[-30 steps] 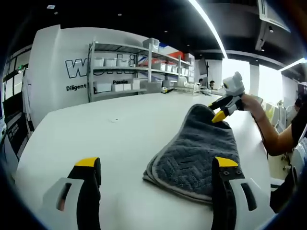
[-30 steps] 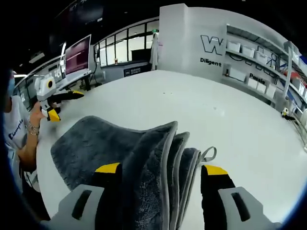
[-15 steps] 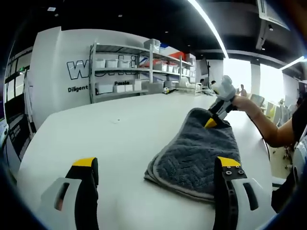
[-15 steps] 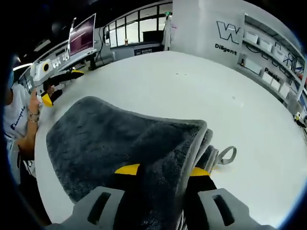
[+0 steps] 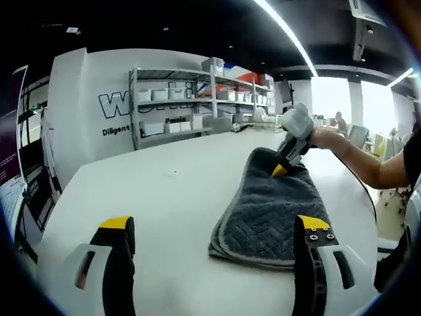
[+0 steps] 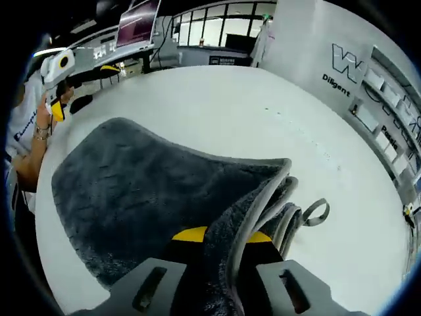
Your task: Open the folded towel by lifting each exposed corner and separating the folded layers until the towel lies flat within the target outline without major curled edges
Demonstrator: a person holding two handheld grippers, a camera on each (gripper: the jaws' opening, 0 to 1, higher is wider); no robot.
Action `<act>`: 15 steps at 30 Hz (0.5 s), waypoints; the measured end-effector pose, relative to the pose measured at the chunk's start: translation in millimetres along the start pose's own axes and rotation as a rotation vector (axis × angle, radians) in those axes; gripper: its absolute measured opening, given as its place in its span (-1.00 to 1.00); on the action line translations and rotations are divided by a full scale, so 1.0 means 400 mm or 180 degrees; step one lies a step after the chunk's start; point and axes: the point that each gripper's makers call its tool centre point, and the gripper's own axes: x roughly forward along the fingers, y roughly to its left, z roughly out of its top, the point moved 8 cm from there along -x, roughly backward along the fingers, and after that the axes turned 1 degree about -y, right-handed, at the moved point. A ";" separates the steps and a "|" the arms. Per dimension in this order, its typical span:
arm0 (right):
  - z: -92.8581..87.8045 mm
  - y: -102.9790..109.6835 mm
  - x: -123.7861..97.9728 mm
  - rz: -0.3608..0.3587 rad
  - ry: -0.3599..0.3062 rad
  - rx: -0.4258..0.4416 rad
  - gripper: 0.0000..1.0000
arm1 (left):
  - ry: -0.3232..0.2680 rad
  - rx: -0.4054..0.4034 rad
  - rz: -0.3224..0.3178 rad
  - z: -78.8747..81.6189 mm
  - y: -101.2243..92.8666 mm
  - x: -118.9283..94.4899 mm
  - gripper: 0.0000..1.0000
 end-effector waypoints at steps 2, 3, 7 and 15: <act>0.014 -0.001 0.012 0.0006 -0.0011 -0.0019 -0.82 | -0.0016 0.0000 0.0014 0.000 0.001 -0.007 0.99; 0.028 -0.004 0.024 0.0018 -0.0021 -0.0060 -0.83 | -0.0022 -0.0003 0.0025 0.001 0.002 -0.011 0.99; 0.069 -0.011 0.061 0.0041 -0.0092 -0.0296 -0.85 | -0.0051 -0.0003 0.0068 0.003 -0.002 -0.028 0.99; 0.144 -0.010 0.127 0.0035 -0.0214 -0.0741 -0.86 | -0.0131 0.0017 0.0099 0.015 -0.016 -0.052 0.99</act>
